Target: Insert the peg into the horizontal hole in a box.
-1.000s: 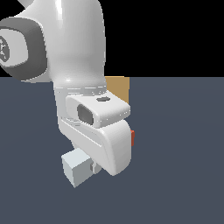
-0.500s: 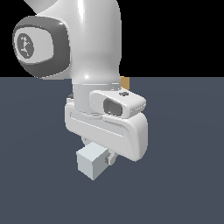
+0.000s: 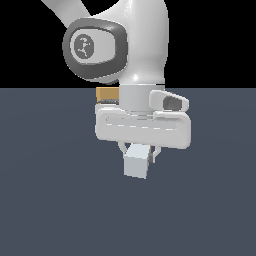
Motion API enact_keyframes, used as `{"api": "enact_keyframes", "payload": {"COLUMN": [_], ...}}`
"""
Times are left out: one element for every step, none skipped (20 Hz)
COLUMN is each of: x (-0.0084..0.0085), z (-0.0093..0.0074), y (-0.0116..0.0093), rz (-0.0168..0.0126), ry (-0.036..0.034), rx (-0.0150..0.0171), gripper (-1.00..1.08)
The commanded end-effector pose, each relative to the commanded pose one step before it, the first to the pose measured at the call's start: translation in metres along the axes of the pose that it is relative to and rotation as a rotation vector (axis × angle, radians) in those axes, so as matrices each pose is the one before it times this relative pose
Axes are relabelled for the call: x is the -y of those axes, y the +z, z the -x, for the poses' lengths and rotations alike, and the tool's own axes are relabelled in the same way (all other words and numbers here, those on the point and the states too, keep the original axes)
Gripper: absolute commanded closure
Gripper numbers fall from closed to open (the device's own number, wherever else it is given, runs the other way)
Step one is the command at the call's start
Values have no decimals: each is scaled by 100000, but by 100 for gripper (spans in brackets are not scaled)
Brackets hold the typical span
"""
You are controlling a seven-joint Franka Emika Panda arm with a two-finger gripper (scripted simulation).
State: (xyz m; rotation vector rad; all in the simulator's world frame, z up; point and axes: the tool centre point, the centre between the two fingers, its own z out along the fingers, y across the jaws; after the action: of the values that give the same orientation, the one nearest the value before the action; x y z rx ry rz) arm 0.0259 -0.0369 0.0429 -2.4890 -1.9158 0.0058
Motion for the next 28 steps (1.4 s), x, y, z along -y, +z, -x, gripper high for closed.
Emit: {"api": "enact_keyframes", "payload": {"x": [-864, -285, -275, -264, -252, -239, -225, -210, -194, -177, -158, -140, -125, -112, -98, -84, -69, -53, -38, -21, -5, 12, 30, 30, 9, 0, 0, 0], "z": [-2129, -776, -752, -728, -702, -676, -639, -598, -556, -516, -476, -435, -397, -354, -311, -267, -224, -178, -137, -90, -51, -8, 48, 53, 12, 0, 0, 0], "y": [-677, -166, -160, -153, -147, -140, -131, -122, -113, -104, -94, -85, -76, -68, -59, -51, -42, -33, -24, -16, -7, -1, 14, 13, 5, 0, 0, 0], "rz": [431, 3, 2, 1, 0, -2, -2, -3, -3, -4, -6, -7, -7, -6, -6, -5, -5, -4, -4, -4, -4, 0, -7, -2, -1, 0, 0, 0], "ry": [-11049, -4122, -3990, -3851, -3707, -3555, -3359, -3134, -2910, -2692, -2471, -2251, -2045, -1826, -1600, -1372, -1145, -913, -687, -453, -229, 0, 249, 301, 98, 0, 0, 0], "rx": [-79, -9, -9, -10, -11, -12, -12, -12, -11, -12, -12, -13, -12, -11, -10, -9, -8, -7, -6, -5, -4, 0, -7, -1, 0, 0, 0, 0], "gripper": [108, 108, 108, 108, 108, 108, 108, 108, 108, 108, 108, 108, 108, 108, 108, 108, 108, 108, 108, 108, 108, 108, 108, 108, 108, 108, 108, 108]}}
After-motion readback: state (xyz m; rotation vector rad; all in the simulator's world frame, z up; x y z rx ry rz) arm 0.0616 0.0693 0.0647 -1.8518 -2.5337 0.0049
